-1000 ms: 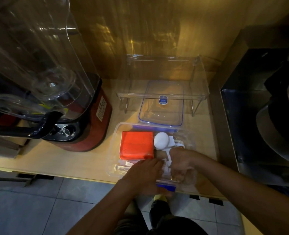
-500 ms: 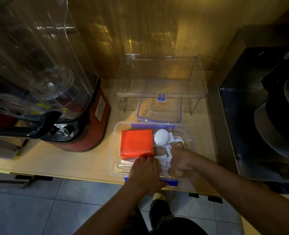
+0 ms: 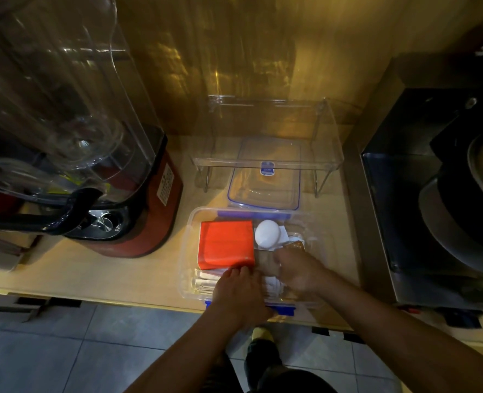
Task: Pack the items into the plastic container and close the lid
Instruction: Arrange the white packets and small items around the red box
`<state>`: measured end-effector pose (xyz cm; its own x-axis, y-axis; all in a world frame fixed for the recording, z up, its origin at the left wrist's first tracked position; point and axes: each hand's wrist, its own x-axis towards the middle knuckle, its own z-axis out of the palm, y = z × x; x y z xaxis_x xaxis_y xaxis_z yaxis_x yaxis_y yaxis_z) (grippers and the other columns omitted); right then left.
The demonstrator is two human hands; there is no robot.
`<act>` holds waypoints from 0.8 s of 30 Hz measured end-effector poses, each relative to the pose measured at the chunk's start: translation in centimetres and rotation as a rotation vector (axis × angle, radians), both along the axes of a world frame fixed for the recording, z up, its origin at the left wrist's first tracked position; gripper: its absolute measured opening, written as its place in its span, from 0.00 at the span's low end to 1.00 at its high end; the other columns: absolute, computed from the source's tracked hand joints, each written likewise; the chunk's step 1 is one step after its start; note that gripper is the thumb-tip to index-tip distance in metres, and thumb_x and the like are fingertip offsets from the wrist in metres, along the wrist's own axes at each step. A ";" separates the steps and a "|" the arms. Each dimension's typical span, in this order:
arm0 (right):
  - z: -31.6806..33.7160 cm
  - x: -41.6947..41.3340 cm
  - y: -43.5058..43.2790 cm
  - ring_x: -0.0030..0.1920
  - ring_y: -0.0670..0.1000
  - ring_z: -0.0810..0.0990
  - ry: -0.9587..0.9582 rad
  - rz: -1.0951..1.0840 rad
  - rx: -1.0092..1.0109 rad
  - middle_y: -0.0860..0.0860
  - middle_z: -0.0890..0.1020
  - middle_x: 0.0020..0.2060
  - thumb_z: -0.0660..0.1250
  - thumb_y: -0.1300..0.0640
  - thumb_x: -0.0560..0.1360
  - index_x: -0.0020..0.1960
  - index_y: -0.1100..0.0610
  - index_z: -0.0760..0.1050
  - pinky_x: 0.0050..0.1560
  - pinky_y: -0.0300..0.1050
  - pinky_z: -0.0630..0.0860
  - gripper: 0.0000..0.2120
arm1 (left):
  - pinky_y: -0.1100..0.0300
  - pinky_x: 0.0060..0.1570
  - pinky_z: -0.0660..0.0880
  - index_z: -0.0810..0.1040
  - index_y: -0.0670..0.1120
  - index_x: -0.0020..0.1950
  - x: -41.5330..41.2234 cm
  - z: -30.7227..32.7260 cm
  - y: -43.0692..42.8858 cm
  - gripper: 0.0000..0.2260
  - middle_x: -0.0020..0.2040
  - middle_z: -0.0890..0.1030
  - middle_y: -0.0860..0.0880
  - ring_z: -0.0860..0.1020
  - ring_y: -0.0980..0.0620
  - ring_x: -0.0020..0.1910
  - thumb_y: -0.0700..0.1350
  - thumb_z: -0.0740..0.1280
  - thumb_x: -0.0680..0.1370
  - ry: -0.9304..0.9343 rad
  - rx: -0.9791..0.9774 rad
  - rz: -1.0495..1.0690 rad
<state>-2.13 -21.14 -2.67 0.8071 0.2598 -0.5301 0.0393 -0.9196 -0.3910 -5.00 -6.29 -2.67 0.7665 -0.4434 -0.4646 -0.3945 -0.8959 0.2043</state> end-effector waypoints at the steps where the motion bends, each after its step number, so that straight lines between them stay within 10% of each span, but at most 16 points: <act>1: 0.1 0.0 0.0 0.55 0.56 0.77 -0.089 0.001 -0.053 0.58 0.79 0.56 0.64 0.63 0.73 0.55 0.61 0.75 0.51 0.47 0.73 0.11 | 0.54 0.66 0.66 0.67 0.48 0.68 0.0 0.0 0.0 0.29 0.66 0.72 0.47 0.70 0.47 0.64 0.62 0.63 0.72 -0.001 0.016 -0.008; 7: -0.5 -0.2 -0.6 0.64 0.57 0.70 -0.263 0.275 -0.368 0.57 0.72 0.64 0.68 0.52 0.71 0.65 0.57 0.68 0.63 0.52 0.66 0.24 | 0.53 0.66 0.66 0.63 0.47 0.71 0.2 0.3 -0.2 0.34 0.66 0.69 0.44 0.68 0.45 0.64 0.63 0.64 0.71 0.070 0.041 0.003; 16: -0.2 -0.2 0.2 0.46 0.51 0.75 0.147 0.105 -0.031 0.53 0.78 0.43 0.62 0.62 0.74 0.45 0.59 0.73 0.40 0.37 0.69 0.02 | 0.48 0.68 0.63 0.62 0.47 0.71 0.4 0.5 -0.1 0.37 0.69 0.68 0.42 0.68 0.40 0.67 0.67 0.65 0.69 0.124 0.090 0.035; 20: 0.1 -0.2 1.1 0.30 0.43 0.68 0.222 0.015 0.066 0.48 0.69 0.29 0.59 0.67 0.75 0.47 0.67 0.76 0.25 0.29 0.64 0.08 | 0.47 0.68 0.63 0.62 0.48 0.72 0.5 0.7 0.1 0.38 0.70 0.67 0.41 0.67 0.38 0.67 0.68 0.64 0.69 0.121 0.132 0.007; 24: -0.1 -0.4 1.5 0.37 0.50 0.74 0.267 -0.138 0.159 0.51 0.74 0.31 0.57 0.68 0.75 0.33 0.57 0.73 0.34 0.38 0.69 0.15 | 0.46 0.68 0.64 0.62 0.50 0.72 0.5 1.0 0.4 0.36 0.70 0.68 0.44 0.67 0.40 0.68 0.67 0.64 0.70 0.114 0.115 -0.021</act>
